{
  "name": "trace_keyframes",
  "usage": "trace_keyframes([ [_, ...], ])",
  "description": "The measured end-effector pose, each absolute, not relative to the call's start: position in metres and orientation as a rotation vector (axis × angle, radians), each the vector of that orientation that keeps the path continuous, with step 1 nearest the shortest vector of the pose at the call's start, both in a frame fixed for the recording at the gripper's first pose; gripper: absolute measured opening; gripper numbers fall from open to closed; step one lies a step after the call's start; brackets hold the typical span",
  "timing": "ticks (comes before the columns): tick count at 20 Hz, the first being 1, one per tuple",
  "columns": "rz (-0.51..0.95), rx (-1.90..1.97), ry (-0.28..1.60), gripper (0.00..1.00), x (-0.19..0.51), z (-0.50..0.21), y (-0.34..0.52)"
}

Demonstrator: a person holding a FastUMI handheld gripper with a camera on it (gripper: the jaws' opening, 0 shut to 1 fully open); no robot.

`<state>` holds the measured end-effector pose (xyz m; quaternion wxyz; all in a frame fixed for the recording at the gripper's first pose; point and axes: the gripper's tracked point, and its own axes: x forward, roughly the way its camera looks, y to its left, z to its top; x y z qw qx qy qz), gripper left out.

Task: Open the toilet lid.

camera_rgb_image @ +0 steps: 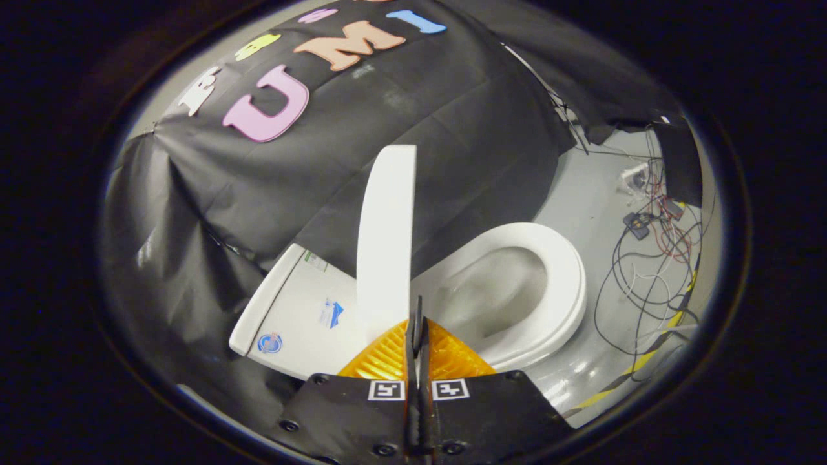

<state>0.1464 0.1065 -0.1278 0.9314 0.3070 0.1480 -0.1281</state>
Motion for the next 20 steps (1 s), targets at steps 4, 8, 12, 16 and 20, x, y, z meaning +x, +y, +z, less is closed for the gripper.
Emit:
trace_keyframes([
  [4,-0.281,0.621,0.292,0.03,0.148,-0.121,0.115],
  [8,-0.276,0.593,0.283,0.04,0.153,-0.112,0.127],
  [12,-0.274,0.567,0.278,0.05,0.156,-0.104,0.136],
  [16,-0.265,0.537,0.278,0.04,0.161,-0.097,0.148],
  [20,-0.271,0.486,0.293,0.05,0.163,-0.093,0.156],
])
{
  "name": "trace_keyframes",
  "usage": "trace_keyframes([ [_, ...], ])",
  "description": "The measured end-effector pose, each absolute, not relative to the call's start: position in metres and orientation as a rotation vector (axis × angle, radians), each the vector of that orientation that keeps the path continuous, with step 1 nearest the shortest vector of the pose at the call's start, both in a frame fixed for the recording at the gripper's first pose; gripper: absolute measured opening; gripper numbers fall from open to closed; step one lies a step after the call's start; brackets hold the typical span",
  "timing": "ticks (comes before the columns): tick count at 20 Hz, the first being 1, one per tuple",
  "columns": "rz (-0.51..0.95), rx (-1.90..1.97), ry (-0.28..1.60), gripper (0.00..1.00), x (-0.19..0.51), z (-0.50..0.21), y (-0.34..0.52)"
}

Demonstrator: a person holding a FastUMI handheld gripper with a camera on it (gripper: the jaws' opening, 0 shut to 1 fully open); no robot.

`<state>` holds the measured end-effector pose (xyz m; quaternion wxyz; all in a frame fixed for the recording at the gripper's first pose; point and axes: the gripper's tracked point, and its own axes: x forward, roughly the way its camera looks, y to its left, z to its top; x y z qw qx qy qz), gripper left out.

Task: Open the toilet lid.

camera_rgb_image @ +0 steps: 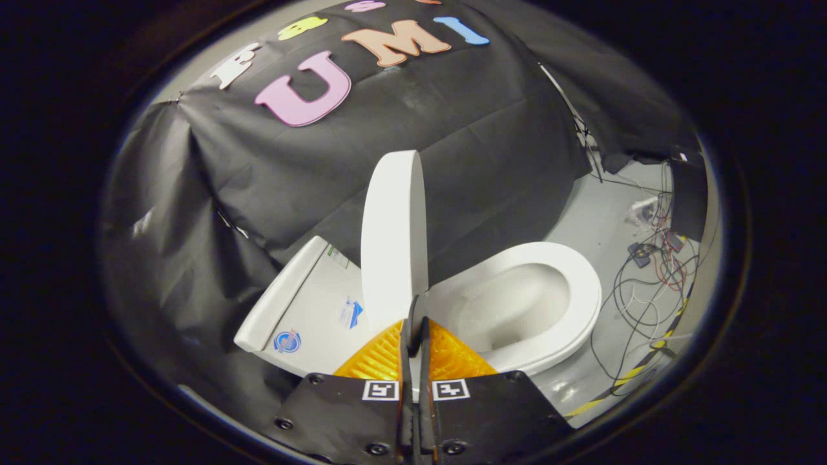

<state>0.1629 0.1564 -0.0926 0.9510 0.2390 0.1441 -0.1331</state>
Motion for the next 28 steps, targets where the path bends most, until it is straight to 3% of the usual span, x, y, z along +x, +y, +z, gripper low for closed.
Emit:
trace_keyframes([
  [28,-0.166,0.234,0.322,0.05,0.199,-0.066,0.255],
])
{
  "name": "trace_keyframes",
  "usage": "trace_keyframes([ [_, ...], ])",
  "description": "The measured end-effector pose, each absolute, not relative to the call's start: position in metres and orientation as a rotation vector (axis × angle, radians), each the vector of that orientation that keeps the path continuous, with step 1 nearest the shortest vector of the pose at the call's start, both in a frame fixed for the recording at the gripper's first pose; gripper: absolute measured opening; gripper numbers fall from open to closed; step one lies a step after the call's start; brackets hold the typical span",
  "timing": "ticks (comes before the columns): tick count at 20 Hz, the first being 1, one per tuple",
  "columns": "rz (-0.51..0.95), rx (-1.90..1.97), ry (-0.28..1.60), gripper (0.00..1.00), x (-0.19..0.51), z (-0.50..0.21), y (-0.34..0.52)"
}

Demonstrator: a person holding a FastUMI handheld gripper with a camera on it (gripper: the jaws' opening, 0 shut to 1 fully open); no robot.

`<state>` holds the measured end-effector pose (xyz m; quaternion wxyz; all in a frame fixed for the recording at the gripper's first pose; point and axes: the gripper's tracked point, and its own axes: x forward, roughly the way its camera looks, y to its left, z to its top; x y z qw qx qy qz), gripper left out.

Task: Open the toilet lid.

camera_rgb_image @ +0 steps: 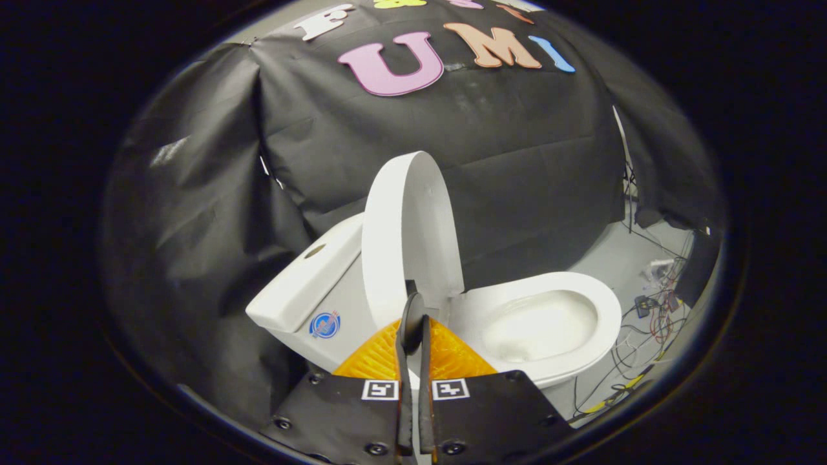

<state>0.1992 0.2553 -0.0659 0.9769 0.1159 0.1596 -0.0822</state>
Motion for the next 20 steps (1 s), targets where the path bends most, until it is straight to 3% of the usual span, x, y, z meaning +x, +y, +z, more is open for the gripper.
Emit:
trace_keyframes([
  [20,-0.117,0.151,0.332,0.05,0.227,-0.073,0.324],
])
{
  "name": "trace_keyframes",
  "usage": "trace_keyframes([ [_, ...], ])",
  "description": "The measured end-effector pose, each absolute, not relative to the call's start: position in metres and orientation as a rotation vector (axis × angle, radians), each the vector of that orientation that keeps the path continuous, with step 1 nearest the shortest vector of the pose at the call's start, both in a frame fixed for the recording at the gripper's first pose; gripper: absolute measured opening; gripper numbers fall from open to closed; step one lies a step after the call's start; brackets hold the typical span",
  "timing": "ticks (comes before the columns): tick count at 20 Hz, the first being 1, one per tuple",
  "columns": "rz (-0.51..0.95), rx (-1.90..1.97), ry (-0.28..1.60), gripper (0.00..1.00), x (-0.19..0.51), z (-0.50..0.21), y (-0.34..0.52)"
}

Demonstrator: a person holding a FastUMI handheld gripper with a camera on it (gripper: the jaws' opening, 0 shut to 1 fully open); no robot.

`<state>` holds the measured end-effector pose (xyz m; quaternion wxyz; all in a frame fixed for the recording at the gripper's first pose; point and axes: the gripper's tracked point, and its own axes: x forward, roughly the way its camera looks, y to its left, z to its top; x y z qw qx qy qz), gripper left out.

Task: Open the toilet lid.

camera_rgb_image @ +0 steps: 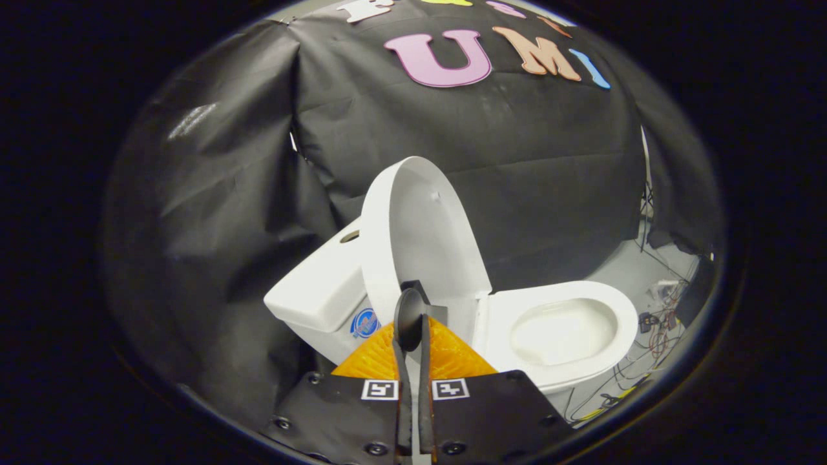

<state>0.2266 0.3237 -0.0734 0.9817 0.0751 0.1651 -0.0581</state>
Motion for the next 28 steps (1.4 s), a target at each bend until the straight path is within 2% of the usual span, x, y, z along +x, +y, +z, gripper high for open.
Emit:
trace_keyframes([
  [3,-0.084,0.155,0.339,0.05,0.229,-0.076,0.337],
  [8,-0.144,0.151,0.247,0.05,0.224,-0.072,0.322],
  [10,-0.097,0.155,0.246,0.05,0.227,-0.072,0.332],
  [12,-0.073,0.122,0.257,0.11,0.226,-0.073,0.338],
  [13,-0.025,0.118,0.237,0.11,0.224,-0.068,0.347],
  [15,0.023,0.097,0.189,0.34,0.22,-0.056,0.357],
  [20,0.04,0.057,0.125,0.93,0.194,-0.031,0.349],
  [28,0.116,0.016,0.097,0.98,0.162,-0.01,0.329],
])
